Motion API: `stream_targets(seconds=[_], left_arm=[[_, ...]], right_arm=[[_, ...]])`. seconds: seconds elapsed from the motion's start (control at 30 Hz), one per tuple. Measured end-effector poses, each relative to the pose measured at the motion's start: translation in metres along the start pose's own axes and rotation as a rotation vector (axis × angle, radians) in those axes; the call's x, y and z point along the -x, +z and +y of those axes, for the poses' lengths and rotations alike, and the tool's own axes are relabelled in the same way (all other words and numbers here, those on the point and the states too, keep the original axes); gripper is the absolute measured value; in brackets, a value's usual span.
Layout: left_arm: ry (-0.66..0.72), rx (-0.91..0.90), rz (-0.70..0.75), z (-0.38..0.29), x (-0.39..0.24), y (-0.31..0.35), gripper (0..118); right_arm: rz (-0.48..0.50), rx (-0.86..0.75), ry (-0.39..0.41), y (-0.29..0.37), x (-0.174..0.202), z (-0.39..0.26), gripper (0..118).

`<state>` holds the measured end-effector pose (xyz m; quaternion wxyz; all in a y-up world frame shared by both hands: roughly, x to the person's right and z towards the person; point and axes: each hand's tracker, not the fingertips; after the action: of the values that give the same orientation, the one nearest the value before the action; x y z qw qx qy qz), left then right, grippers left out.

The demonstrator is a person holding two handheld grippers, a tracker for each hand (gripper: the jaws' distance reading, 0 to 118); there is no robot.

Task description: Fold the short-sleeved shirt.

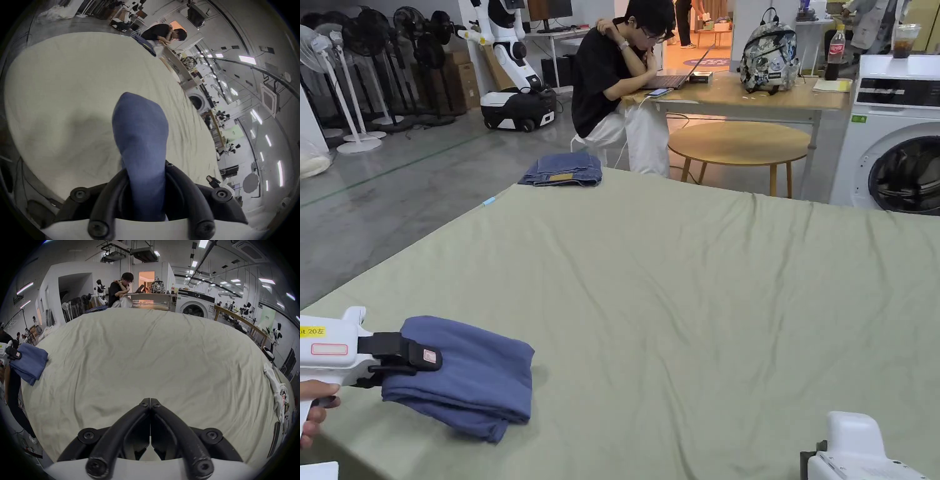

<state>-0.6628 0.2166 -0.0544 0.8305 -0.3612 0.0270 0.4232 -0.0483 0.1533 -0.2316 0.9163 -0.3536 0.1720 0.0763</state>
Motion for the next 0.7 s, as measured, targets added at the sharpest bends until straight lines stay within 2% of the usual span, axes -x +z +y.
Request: stream_targets(seconds=[0.1, 0.13, 0.2, 0.33, 0.47, 0.53, 0.6, 0.7], left_arm=[[-0.015, 0.044, 0.098, 0.007, -0.002, -0.008, 15], [-0.011, 0.046, 0.143, 0.007, -0.004, -0.011, 27], [-0.004, 0.056, 0.214, 0.007, -0.007, -0.015, 61], [-0.051, 0.001, 0.376, 0.012, -0.012, -0.017, 63], [-0.192, -0.060, 0.607, 0.031, -0.010, -0.009, 63], [-0.297, -0.162, 0.753, 0.035, -0.019, -0.010, 63], [-0.362, -0.176, 0.753, 0.038, -0.025, -0.012, 62], [-0.363, -0.190, 0.619, 0.028, -0.037, -0.025, 62]], right_arm=[[-0.001, 0.002, 0.000, 0.000, 0.000, -0.001, 0], [-0.001, 0.004, 0.000, 0.000, 0.000, 0.000, 0], [0.000, 0.002, -0.005, 0.000, 0.000, 0.000, 0], [0.001, 0.006, -0.007, 0.000, -0.001, -0.001, 0], [0.003, -0.001, -0.009, 0.001, -0.003, 0.000, 0], [0.003, -0.002, -0.010, 0.001, -0.004, 0.001, 0], [0.001, -0.006, -0.010, 0.005, -0.005, 0.003, 0], [0.000, -0.010, -0.015, 0.005, -0.008, 0.002, 0]])
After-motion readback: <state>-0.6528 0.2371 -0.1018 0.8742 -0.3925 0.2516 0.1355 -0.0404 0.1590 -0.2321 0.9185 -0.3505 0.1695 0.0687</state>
